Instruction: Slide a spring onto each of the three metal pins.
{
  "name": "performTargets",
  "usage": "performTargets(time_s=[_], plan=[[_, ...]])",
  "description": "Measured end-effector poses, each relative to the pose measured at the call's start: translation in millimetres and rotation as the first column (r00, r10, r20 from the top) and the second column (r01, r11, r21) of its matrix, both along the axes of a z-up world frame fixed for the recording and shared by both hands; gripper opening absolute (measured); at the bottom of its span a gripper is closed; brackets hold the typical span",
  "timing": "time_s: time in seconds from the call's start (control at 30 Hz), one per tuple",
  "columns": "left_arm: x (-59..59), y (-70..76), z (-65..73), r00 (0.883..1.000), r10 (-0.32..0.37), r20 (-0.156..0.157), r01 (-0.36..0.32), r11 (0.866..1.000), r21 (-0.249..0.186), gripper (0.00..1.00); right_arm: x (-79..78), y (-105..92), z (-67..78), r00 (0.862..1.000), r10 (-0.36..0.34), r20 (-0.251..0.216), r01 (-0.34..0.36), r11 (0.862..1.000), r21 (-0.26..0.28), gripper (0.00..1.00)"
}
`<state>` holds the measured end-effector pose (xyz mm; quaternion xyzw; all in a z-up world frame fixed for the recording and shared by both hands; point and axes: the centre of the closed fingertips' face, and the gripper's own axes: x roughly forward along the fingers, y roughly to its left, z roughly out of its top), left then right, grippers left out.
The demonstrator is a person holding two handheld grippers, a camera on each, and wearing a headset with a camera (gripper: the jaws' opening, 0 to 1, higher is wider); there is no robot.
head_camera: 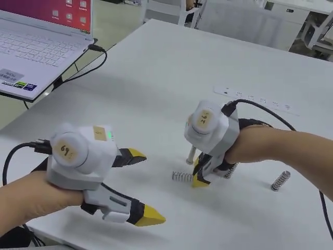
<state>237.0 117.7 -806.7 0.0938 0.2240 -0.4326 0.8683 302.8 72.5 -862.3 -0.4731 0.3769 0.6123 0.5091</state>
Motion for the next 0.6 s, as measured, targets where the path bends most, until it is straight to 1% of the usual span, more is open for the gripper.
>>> performTargets(time_s=[0.07,0.2,0.3,0.6], plan=[[0.1,-0.2,0.1,1.000,0.000,0.000,0.000,1.000,-0.002,0.75,-0.8,0.0,-0.1,1.000,-0.005,-0.007,0.005,1.000,-0.003,0.12],[0.8,0.9,-0.1,1.000,0.004,0.000,-0.004,1.000,-0.004,0.75,0.3,0.4,0.0,1.000,-0.003,-0.008,0.003,1.000,0.000,0.11],[1.3,1.8,-0.5,1.000,0.005,0.001,-0.005,1.000,-0.003,0.75,-1.0,0.8,-0.4,1.000,0.013,0.000,-0.013,1.000,-0.001,0.08],[1.9,-0.2,-0.6,1.000,-0.001,0.002,0.001,1.000,-0.003,0.74,-0.9,1.5,1.4,1.000,0.014,0.018,-0.014,1.000,-0.003,0.08]])
